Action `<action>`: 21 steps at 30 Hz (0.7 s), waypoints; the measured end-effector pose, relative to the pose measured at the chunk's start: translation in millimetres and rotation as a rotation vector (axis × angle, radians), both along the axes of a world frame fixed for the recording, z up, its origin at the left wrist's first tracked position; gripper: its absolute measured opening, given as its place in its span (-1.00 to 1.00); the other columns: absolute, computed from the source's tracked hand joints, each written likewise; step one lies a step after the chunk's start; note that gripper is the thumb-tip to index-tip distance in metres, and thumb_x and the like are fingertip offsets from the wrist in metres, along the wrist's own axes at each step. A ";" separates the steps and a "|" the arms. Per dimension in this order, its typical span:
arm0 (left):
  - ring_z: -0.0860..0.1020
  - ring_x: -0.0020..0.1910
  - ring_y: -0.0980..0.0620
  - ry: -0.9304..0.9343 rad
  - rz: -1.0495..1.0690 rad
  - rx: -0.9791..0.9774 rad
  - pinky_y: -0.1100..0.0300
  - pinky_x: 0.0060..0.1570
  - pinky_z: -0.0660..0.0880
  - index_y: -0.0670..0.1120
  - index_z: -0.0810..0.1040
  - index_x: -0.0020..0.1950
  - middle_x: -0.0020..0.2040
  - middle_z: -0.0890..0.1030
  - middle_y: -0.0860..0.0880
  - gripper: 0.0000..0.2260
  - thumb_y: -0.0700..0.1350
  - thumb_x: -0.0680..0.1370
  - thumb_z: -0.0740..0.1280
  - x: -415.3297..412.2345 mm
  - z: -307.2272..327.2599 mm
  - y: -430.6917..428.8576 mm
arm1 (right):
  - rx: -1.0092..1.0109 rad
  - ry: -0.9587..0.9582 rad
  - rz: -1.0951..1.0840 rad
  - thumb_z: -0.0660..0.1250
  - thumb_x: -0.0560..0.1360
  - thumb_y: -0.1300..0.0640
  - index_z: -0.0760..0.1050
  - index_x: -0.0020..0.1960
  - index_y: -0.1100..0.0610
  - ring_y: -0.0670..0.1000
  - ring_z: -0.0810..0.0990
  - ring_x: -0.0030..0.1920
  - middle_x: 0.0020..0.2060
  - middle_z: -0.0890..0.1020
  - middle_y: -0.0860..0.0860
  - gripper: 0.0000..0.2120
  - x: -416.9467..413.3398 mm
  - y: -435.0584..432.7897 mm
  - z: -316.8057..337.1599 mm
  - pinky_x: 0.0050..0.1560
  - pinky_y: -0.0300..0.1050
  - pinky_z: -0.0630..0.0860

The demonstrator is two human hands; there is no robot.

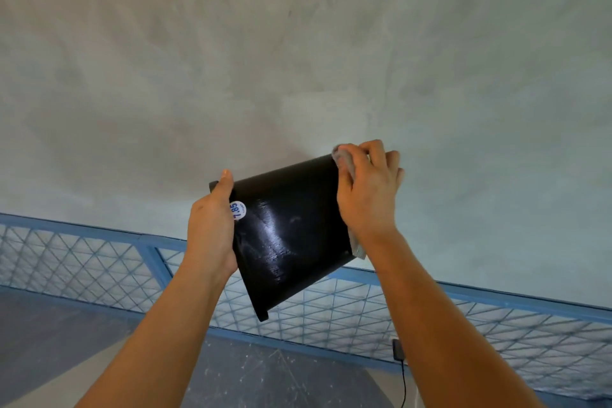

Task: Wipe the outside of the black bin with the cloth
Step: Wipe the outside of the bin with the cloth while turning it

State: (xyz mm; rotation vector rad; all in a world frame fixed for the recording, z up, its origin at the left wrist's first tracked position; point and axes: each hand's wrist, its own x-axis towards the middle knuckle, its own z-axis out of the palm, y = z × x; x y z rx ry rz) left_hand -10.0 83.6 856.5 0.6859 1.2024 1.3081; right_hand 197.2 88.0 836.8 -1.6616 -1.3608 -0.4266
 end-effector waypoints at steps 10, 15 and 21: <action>0.71 -0.17 -0.06 -0.051 -0.173 0.016 -0.03 0.01 0.63 -0.11 0.67 -0.08 -0.24 0.70 -0.09 -0.60 0.22 0.62 0.32 14.2 5.2 5.0 | 0.029 -0.188 0.503 0.39 0.56 0.25 0.57 0.35 0.08 0.08 0.50 0.08 0.22 0.59 -0.03 -0.63 -84.6 -42.7 -26.4 0.05 0.05 0.49; 0.69 -0.18 -0.13 -0.049 -0.100 -0.009 -0.05 -0.08 0.67 -0.12 0.62 0.01 -0.26 0.70 -0.13 -0.67 0.17 0.60 0.38 15.9 19.1 6.0 | -0.092 -0.422 0.617 0.20 0.71 0.20 0.51 0.44 0.05 0.03 0.51 0.12 0.36 0.55 -0.07 -0.66 -59.4 -78.8 -66.4 0.20 -0.14 0.46; 0.68 -0.27 -0.08 -0.056 -0.125 0.014 0.04 -0.25 0.63 -0.12 0.61 -0.07 -0.21 0.68 -0.16 -0.73 0.09 0.61 0.38 24.2 17.0 -2.2 | -0.084 -0.405 0.591 0.12 0.72 0.22 0.55 0.39 0.04 0.09 0.57 0.14 0.33 0.57 -0.07 -0.66 -58.7 -70.8 -41.8 0.22 -0.10 0.43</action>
